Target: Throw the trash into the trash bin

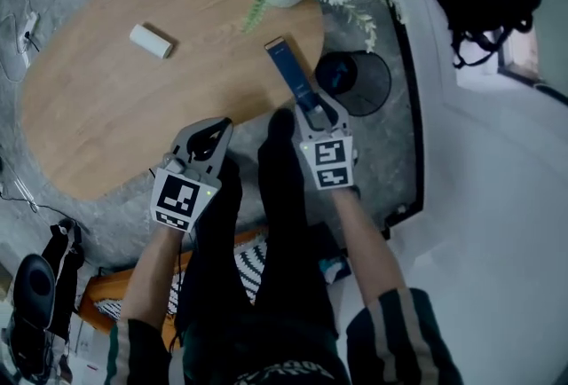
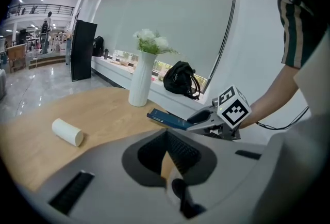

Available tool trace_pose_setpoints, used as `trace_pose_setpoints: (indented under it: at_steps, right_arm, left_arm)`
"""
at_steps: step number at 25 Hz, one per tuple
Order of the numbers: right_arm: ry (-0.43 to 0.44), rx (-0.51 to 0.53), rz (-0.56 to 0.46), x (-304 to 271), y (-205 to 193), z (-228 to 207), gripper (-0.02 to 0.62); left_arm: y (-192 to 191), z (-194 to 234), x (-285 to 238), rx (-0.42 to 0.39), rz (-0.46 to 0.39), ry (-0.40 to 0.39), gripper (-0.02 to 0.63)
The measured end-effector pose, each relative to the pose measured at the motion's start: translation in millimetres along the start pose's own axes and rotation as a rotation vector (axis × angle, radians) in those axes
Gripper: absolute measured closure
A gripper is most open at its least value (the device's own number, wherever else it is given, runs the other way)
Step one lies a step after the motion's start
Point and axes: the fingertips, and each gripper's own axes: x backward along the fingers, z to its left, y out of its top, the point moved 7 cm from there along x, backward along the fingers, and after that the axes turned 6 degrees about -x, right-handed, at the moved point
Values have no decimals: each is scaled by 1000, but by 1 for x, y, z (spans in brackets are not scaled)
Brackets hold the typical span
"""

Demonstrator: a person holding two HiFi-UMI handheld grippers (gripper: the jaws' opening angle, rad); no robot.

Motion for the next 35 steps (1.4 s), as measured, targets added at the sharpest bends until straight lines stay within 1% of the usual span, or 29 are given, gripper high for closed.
trace_pose_setpoints:
  at_steps: [4, 9, 12, 15, 17, 19, 22, 23, 26, 29, 32, 35]
  right_arm:
    - [-56, -60, -8, 16, -17, -25, 431]
    - [-138, -164, -20, 33, -45, -65, 431]
    - [-199, -257, 11, 37, -71, -90, 431]
    - [-264, -346, 39, 33, -97, -117, 431]
    - [-289, -396, 55, 28, -109, -131, 431]
    - [-305, -464, 93, 20, -124, -144, 431]
    - [-319, -569, 167, 3, -146, -162, 430]
    - [-320, -580, 200, -5, -152, -167, 430]
    - [-301, -568, 303, -28, -169, -176, 430]
    - [-280, -571, 382, -48, -181, -180, 430]
    - [-249, -617, 453, -63, -192, -182, 430]
    - [-253, -690, 492, -68, -200, -182, 430]
  left_arm:
    - [10, -14, -24, -39, 12, -55, 606]
    - [25, -37, -51, -79, 24, -106, 606]
    - [29, -48, -64, -96, 30, -127, 606]
    - [30, -52, -76, -114, 41, -130, 606]
    - [32, -52, -83, -102, 43, -117, 606]
    - [32, -53, -88, -97, 45, -106, 606]
    - [31, -53, -95, -90, 52, -98, 606]
    - [30, -54, -97, -87, 55, -95, 606]
    - [27, -52, -103, -89, 61, -81, 606]
    - [22, -47, -107, -55, 68, -58, 606]
    - [16, -43, -108, -58, 81, -51, 606]
    - [10, -38, -105, -67, 93, -47, 606]
